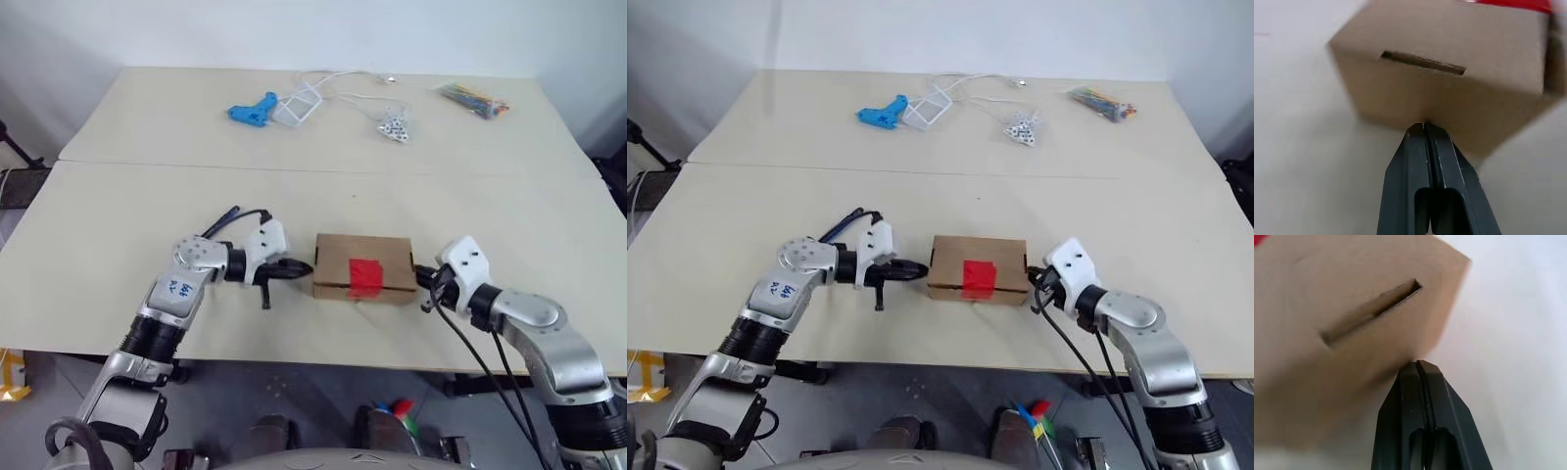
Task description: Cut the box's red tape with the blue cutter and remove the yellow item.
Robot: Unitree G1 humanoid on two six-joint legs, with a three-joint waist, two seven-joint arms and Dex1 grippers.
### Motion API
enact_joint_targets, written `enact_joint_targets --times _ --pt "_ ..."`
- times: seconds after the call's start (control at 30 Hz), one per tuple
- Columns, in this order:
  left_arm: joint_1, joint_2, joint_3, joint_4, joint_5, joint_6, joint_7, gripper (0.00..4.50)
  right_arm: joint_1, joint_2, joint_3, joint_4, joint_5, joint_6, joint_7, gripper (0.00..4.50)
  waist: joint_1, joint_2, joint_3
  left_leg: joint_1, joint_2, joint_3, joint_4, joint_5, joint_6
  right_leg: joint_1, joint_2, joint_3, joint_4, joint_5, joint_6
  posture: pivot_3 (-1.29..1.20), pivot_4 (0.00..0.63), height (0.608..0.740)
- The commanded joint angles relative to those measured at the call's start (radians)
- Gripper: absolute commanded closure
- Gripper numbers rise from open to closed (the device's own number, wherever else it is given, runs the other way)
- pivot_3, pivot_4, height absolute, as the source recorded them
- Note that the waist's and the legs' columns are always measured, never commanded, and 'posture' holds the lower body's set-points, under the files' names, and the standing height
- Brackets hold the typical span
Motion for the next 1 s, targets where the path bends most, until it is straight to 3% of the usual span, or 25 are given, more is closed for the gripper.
enact_joint_targets --times 0.03,0.17,0.27,0.37,0.47,0.53,0.6,0.77,1.0 --pt "0.042 0.054 0.000 -0.169 -0.070 0.069 -0.057 4.47 -0.072 0.003 0.004 0.120 -0.059 -0.098 -0.014 4.50 0.004 0.000 0.000 0.000 0.000 0.000 0.000 0.000 0.000 0.000 0.000 0.000 0.000 0.000 0.000 0.00 0.150 0.740" --pt "0.044 0.156 0.040 -0.261 -0.130 0.180 -0.100 4.47 -0.140 -0.045 -0.038 0.251 -0.107 -0.188 -0.022 4.50 0.005 0.001 0.001 -0.001 0.000 0.000 0.000 0.000 0.000 -0.001 0.000 0.000 0.000 0.000 0.000 0.00 0.150 0.740" --pt "0.006 0.171 0.095 -0.261 -0.188 0.225 -0.091 4.47 -0.131 -0.084 -0.067 0.259 -0.086 -0.197 0.023 4.50 0.006 0.001 0.001 -0.002 0.000 0.000 0.000 0.000 0.000 -0.002 0.000 0.000 0.000 0.000 0.000 0.00 0.150 0.740" --pt "-0.092 0.146 0.183 -0.201 -0.273 0.291 -0.059 4.47 -0.027 -0.178 -0.093 0.141 0.030 -0.081 0.200 4.50 0.010 0.001 0.001 -0.010 0.000 -0.001 0.003 0.000 0.000 -0.007 0.000 -0.001 0.002 0.000 0.000 0.00 0.150 0.740" --pt "-0.183 0.066 0.181 -0.014 -0.180 0.158 0.059 4.47 0.138 -0.262 -0.098 -0.110 0.205 0.105 0.336 4.50 0.020 0.002 0.001 -0.013 0.000 -0.003 0.005 0.000 0.000 -0.008 0.000 -0.005 0.003 0.000 0.000 0.00 0.150 0.740" --pt "-0.216 0.011 0.121 0.115 -0.070 0.098 0.165 4.47 0.175 -0.248 -0.076 -0.210 0.252 0.171 0.315 4.50 0.015 0.002 0.001 -0.012 -0.001 -0.002 0.005 0.000 0.000 -0.007 0.001 -0.005 0.003 0.000 0.000 0.00 0.150 0.740" --pt "-0.216 -0.017 0.062 0.166 -0.020 0.056 0.155 4.47 0.168 -0.219 -0.054 -0.245 0.255 0.192 0.282 4.50 0.005 0.001 0.001 -0.011 -0.005 0.000 0.005 0.000 0.001 -0.007 0.000 -0.002 0.002 0.000 0.000 0.00 0.150 0.740" --pt "-0.189 -0.052 -0.026 0.120 -0.029 0.077 0.060 4.47 0.051 -0.097 0.023 -0.188 0.166 0.151 0.155 4.50 0.001 -0.003 0.004 -0.012 0.000 0.003 0.012 0.000 0.001 -0.009 0.000 0.003 0.005 0.001 -0.001 0.00 0.150 0.740" --pt "-0.116 -0.012 -0.024 -0.026 -0.069 0.184 0.027 4.47 -0.114 -0.030 0.104 0.018 0.028 0.002 0.140 4.50 0.007 -0.003 0.004 -0.012 0.000 0.003 0.013 0.000 0.001 -0.009 0.000 0.004 0.005 0.002 -0.002 0.00 0.150 0.740"
